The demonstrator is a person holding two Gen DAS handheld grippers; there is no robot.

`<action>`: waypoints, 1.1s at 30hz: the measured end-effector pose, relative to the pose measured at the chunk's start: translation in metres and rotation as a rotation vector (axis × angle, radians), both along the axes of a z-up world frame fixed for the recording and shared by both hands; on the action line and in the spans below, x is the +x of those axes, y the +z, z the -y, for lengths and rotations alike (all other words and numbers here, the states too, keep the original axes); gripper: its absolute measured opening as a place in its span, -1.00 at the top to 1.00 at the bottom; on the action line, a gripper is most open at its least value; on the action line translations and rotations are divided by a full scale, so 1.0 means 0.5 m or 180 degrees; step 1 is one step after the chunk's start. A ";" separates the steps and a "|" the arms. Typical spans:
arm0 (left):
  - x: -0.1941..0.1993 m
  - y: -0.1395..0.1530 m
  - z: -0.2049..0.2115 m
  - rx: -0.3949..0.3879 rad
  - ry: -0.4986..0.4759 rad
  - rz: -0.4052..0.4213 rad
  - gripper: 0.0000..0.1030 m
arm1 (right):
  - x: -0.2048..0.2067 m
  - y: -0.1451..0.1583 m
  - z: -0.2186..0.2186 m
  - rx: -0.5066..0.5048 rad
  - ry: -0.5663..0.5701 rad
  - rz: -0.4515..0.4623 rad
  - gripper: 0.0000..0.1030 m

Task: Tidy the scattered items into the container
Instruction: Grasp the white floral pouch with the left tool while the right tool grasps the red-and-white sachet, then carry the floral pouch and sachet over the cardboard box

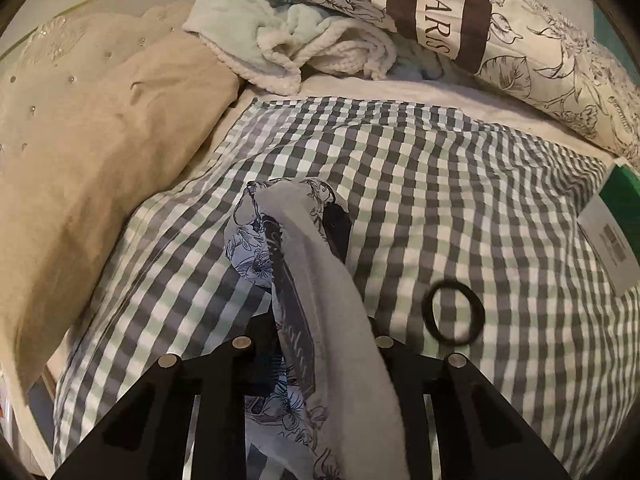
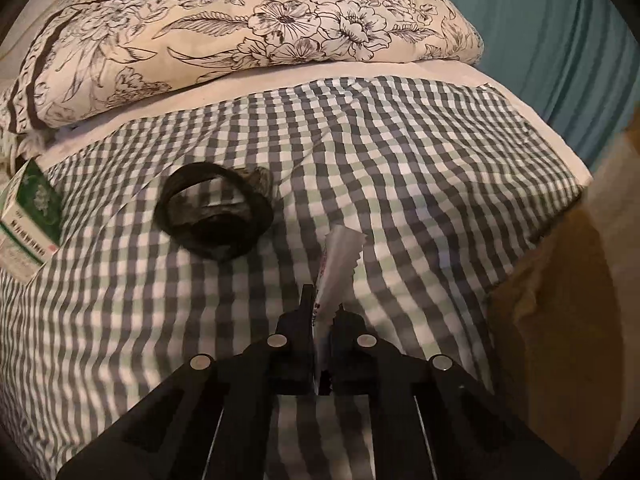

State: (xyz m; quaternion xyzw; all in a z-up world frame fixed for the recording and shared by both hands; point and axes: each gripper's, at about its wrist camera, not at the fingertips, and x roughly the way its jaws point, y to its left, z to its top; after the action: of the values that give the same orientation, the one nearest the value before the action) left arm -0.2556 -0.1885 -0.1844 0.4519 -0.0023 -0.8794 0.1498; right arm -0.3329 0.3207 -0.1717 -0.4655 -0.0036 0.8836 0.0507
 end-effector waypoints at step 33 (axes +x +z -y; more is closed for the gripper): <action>0.383 0.312 -0.385 0.0415 -0.1207 -0.0538 0.52 | 0.449 0.267 0.131 -0.0578 0.1058 -0.0484 0.90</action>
State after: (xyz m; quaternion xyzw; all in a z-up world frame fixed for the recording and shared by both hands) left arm -0.0642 0.0040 -0.0286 0.3768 -0.0179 -0.9249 -0.0482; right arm -0.1085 0.2550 -0.0384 -0.3931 0.0031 0.9091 -0.1378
